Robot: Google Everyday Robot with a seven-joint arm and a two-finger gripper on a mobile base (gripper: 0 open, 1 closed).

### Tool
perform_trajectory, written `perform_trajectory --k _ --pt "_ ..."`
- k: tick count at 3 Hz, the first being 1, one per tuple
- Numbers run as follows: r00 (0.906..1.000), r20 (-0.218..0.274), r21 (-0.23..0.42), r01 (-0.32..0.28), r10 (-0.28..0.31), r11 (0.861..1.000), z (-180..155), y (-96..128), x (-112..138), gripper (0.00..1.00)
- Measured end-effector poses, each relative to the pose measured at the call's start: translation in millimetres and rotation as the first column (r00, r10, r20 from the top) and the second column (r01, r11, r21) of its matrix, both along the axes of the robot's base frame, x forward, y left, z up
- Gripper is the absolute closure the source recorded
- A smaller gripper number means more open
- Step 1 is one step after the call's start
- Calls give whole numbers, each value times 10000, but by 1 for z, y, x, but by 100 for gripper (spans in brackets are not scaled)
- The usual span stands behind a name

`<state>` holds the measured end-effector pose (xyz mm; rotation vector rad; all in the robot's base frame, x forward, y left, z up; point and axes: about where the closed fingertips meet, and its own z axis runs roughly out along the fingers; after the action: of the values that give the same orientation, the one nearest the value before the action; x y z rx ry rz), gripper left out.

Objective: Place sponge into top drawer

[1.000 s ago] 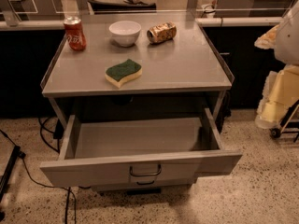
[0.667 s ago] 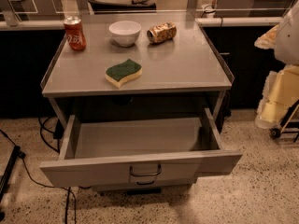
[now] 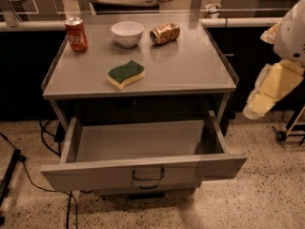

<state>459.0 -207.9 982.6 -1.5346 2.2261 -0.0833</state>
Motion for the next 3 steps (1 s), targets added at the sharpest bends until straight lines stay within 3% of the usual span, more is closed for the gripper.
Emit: perform_trajectory --k 1,2,3 --pt "9921 868 702 851 -911 9939 0 7 26 0" --pt "9849 1263 907 1071 -1181 9901 8 8 34 0" --pt "9778 1317 1052 1495 -1627 9832 9 4 35 0"
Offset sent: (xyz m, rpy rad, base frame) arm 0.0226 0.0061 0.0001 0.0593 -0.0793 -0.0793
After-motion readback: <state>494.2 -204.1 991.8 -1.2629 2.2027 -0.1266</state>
